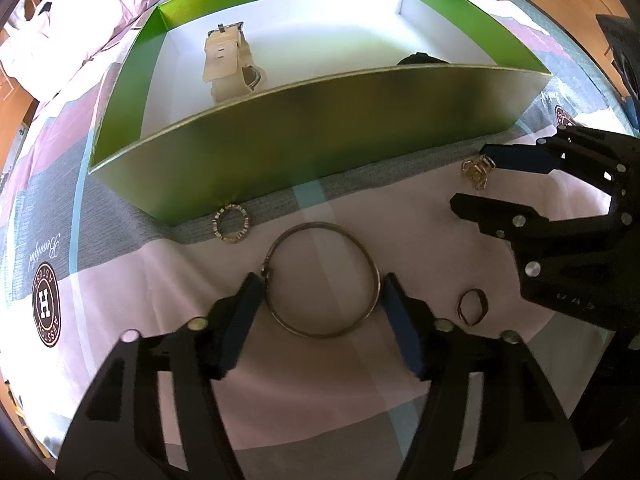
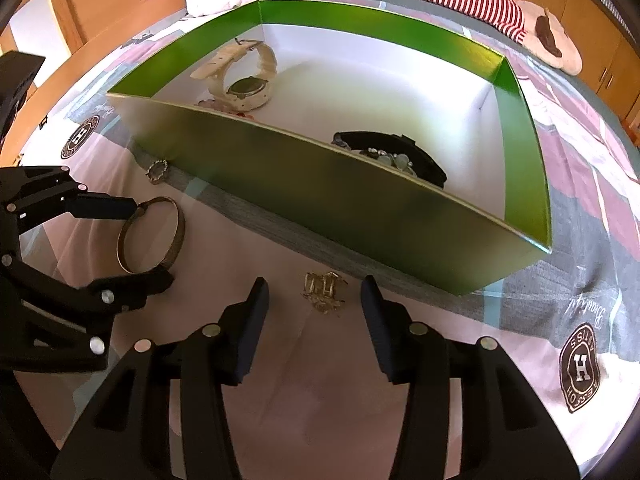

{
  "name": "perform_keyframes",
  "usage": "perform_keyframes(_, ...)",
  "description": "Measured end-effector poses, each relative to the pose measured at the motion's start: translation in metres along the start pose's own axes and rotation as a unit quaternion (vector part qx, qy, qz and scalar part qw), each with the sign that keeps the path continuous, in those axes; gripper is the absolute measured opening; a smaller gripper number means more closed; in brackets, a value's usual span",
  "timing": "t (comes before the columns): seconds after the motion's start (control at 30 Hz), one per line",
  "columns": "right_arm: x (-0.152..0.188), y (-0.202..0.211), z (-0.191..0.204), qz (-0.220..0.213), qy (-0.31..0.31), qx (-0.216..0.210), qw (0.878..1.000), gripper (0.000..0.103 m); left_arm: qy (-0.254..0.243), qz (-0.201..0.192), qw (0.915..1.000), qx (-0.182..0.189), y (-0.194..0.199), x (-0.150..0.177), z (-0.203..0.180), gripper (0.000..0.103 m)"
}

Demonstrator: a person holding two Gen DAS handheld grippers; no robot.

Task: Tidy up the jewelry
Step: 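Carry the bangle and gold charm into the green box, opening both tools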

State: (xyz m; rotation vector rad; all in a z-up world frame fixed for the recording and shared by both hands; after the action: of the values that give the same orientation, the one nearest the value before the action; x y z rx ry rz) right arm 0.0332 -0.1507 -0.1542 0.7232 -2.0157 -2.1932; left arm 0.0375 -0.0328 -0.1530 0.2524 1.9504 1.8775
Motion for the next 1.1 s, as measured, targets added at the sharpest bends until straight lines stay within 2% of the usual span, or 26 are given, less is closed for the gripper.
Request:
perform_keyframes(0.03,0.0,0.0,0.0,0.0,0.0,-0.002,1.0,0.043,0.001,-0.001,1.0,0.001,0.0,0.0,0.001,0.059)
perform_keyframes(0.07,0.0,0.0,0.001,0.001,0.001,-0.006,1.0,0.033,0.002,-0.001,1.0,0.003,0.001,0.0,0.001,0.059)
perform_keyframes(0.13,0.0,0.001,0.002,0.003,0.002,-0.009,1.0,0.024,0.002,-0.001,1.0,0.002,0.001,0.0,0.001,0.058)
perform_keyframes(0.43,0.002,0.012,0.002,-0.008,-0.003,-0.02,1.0,0.022,0.008,-0.013,0.9999,0.0,0.008,0.0,0.004,0.058)
perform_keyframes(0.67,0.002,0.029,0.006,-0.036,-0.001,-0.032,0.999,0.022,-0.002,-0.047,0.9988,0.01,0.023,-0.003,-0.003,0.058)
perform_keyframes(0.9,0.001,0.027,0.002,-0.033,-0.006,-0.03,0.999,0.022,-0.003,-0.045,0.999,0.007,0.021,-0.002,-0.005,0.058)
perform_keyframes(1.1,-0.002,0.046,-0.002,-0.068,-0.015,-0.061,0.996,0.022,-0.004,-0.08,0.9966,0.02,0.039,-0.004,-0.003,0.058)
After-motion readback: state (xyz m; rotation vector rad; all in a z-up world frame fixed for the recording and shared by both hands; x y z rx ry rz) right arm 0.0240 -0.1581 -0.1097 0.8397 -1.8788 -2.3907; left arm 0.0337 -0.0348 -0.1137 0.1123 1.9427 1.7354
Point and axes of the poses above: each gripper's, at about its wrist camera, not at the fingertips, and y roughly against the way its jaws point, z to its left, x to its underside, the point moved 4 cm from there along -y, roughly the way its jaws point, and after that the axes turned 10 degrees about z, right-handed, at the moved point
